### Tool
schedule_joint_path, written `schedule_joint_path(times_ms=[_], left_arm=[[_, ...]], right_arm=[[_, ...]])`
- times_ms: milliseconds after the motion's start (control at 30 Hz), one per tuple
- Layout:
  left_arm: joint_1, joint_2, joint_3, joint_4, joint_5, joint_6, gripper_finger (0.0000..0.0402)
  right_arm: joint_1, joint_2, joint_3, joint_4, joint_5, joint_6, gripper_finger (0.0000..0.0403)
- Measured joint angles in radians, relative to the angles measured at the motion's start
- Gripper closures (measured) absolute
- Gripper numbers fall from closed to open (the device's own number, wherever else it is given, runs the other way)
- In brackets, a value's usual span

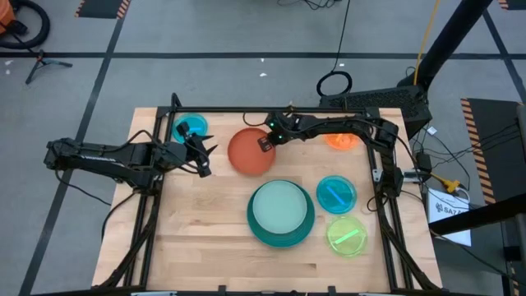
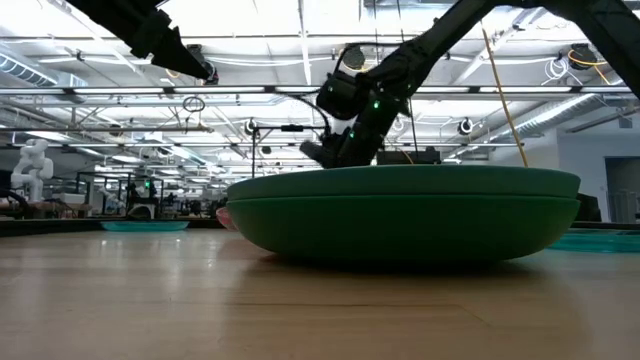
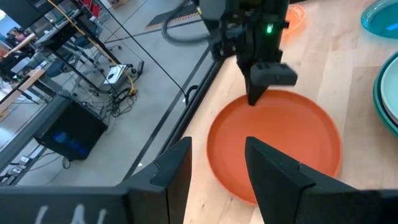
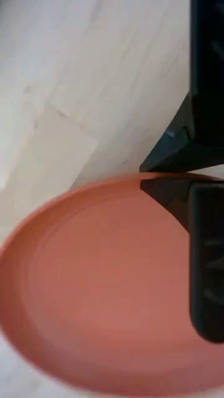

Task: Stack plastic plates
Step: Stack the orange plate on the light green plate

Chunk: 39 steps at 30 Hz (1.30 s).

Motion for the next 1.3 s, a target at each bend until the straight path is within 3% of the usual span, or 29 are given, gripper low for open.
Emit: schedule_joint_path(times_ms=[333, 500, 633, 867, 1300], left_arm=[[0.000, 0.000, 0.000, 0.000, 0.000, -0.006, 0.0245], [0.000, 0.000, 0.000, 0.001, 0.000, -0.007, 0.0245], [0.000, 0.000, 0.000, 0.002, 0.000, -0.007, 0.0245], [0.000, 0.000, 0.000, 0.007, 0.000, -0.008, 0.0245], [0.000, 0.000, 0.000, 0.008, 0.000, -0.023, 0.0245]], right_arm=[[0.083, -0.247, 0.000, -0.073, 0.042, -0.126, 0.0400], [0.169, -0.348, 0.001, -0.304, -0.042, -0.220, 0.0400], [0.267, -0.351, -0.001, -0.471, -0.041, -0.176, 0.0396], [0.392, -0.302, -0.052, -0.477, 0.006, -0.063, 0.0391], [0.431, -0.302, -0.078, -0.448, 0.034, -0.010, 0.0370]])
